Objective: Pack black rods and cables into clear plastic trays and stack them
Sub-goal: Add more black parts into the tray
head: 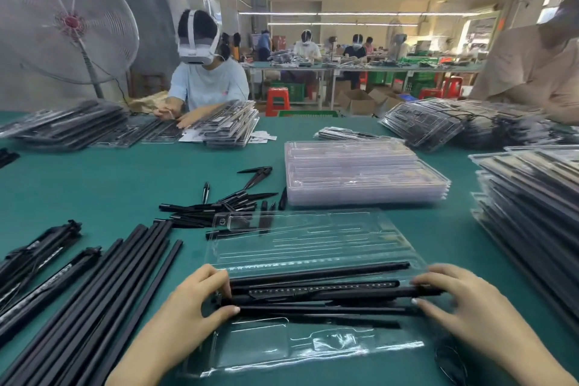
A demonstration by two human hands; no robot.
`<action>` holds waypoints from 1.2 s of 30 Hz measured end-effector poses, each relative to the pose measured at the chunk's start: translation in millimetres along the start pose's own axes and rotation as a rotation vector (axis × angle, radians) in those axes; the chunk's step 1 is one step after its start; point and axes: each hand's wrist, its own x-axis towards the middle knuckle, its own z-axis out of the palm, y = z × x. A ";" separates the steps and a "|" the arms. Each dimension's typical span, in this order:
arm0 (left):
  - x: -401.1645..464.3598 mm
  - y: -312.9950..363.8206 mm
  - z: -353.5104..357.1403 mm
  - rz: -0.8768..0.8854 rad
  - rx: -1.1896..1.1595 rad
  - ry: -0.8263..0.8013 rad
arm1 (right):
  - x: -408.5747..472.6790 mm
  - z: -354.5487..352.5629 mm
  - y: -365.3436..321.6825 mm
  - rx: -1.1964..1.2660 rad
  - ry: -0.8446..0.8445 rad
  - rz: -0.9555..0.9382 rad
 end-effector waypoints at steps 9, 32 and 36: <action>0.2 14.7 -0.4 -0.030 0.055 0.050 | 13.8 30.9 -8.0 -0.069 0.257 0.057; 15.6 68.4 54.6 0.026 0.201 -0.213 | 10.0 24.8 -9.2 0.013 0.052 0.316; 13.3 55.6 29.0 -0.036 -0.318 0.064 | 8.5 24.6 -8.7 0.073 0.080 0.324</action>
